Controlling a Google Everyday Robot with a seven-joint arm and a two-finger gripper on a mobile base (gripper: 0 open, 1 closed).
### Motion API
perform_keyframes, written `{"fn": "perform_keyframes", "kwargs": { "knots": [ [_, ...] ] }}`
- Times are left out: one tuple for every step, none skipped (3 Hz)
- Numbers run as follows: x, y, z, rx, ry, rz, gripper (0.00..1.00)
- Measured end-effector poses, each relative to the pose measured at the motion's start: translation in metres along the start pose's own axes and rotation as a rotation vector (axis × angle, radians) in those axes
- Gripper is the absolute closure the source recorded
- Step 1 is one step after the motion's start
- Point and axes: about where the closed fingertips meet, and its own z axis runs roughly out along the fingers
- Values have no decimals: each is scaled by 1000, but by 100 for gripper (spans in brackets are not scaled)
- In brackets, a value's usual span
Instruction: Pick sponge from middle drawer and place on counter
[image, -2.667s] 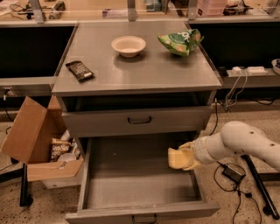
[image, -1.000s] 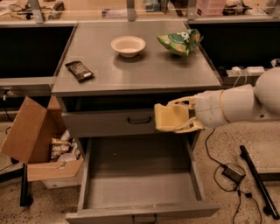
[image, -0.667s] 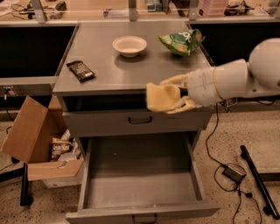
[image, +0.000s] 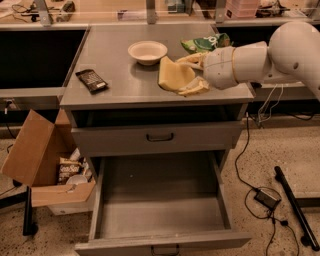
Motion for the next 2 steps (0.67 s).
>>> {"fn": "perform_keyframes", "kwargs": {
  "knots": [
    [36,-32,15,53,2,81,100],
    [58,-47,26,63,22,125,100]
  ]
}}
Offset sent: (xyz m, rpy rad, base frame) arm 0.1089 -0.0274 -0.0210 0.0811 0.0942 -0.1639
